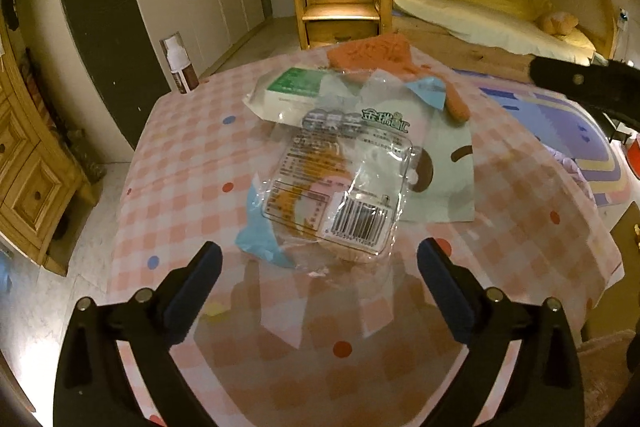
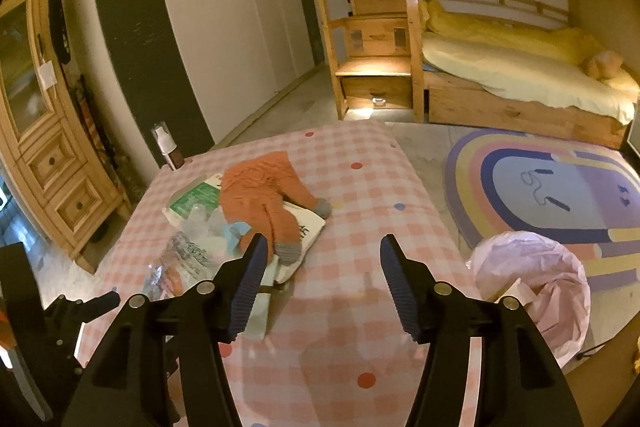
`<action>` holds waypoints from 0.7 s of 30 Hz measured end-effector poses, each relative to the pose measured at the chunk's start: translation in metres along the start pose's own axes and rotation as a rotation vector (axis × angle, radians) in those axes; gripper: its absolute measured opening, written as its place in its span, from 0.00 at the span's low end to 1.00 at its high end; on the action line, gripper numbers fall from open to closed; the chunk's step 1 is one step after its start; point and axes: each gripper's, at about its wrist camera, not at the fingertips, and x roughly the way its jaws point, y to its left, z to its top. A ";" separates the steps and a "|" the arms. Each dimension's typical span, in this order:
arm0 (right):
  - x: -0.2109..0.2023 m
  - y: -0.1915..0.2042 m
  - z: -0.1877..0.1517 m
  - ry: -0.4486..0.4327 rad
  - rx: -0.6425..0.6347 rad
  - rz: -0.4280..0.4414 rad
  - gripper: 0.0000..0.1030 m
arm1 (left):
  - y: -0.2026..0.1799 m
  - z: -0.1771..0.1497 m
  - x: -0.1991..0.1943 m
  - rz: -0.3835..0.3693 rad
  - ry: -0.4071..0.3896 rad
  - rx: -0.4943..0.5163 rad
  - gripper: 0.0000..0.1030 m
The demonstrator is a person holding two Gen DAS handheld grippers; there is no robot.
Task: Collect trash
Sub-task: 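Move back over the bed and grasp the clear snack bag with the left tool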
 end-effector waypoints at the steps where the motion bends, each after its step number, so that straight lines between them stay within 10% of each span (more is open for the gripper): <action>1: 0.000 -0.002 0.000 0.001 0.003 -0.001 0.58 | -0.002 0.001 0.002 0.008 0.004 0.005 0.93; 12: -0.002 -0.007 -0.001 0.004 0.005 -0.011 0.59 | -0.019 0.010 0.022 0.088 0.026 0.023 0.92; 21: -0.002 -0.007 -0.003 0.007 -0.010 -0.001 0.59 | 0.006 0.009 0.008 0.056 0.016 -0.051 0.36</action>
